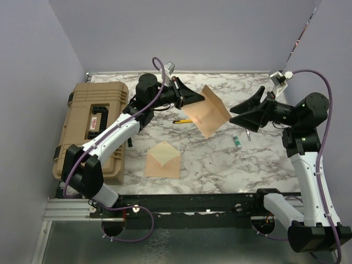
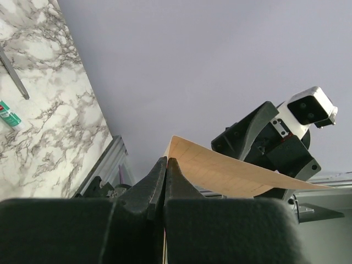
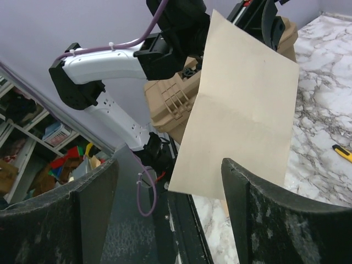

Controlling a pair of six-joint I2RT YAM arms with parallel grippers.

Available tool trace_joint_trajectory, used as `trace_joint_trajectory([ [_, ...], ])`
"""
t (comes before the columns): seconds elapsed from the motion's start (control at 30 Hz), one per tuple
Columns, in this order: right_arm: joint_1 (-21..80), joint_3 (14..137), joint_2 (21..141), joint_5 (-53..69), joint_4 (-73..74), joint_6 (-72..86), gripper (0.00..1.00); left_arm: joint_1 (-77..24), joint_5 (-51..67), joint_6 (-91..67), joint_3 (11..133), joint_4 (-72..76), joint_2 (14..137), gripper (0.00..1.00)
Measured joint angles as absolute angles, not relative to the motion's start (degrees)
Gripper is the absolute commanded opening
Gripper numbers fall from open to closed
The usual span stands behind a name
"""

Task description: Place the letter into the envelope and seal it

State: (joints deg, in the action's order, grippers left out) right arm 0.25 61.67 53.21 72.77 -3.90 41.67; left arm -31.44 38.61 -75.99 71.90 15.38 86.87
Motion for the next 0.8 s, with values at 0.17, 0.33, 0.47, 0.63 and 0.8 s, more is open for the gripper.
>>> trace_joint_trajectory([
  [0.17,0.25,61.78,53.25,69.73,-3.79,43.62,0.8,-31.29,40.51,-75.09,73.21,15.35,88.03,0.0],
  [0.33,0.25,61.76,53.74,65.08,-7.25,51.03,0.79,-31.18,42.15,-73.49,74.43,15.4,88.2,0.0],
  [0.47,0.25,61.76,53.76,59.68,-6.07,53.49,0.81,-31.18,43.13,-72.73,74.67,15.79,88.2,0.0],
  [0.63,0.25,60.71,55.61,56.25,-1.1,49.65,0.83,-31.18,44.53,-72.23,74.67,16.21,88.2,0.0],
  [0.8,0.25,54.81,57.67,61.08,-3.95,48.95,0.83,-31.18,46.09,-72.93,74.67,17.17,88.16,0.0],
])
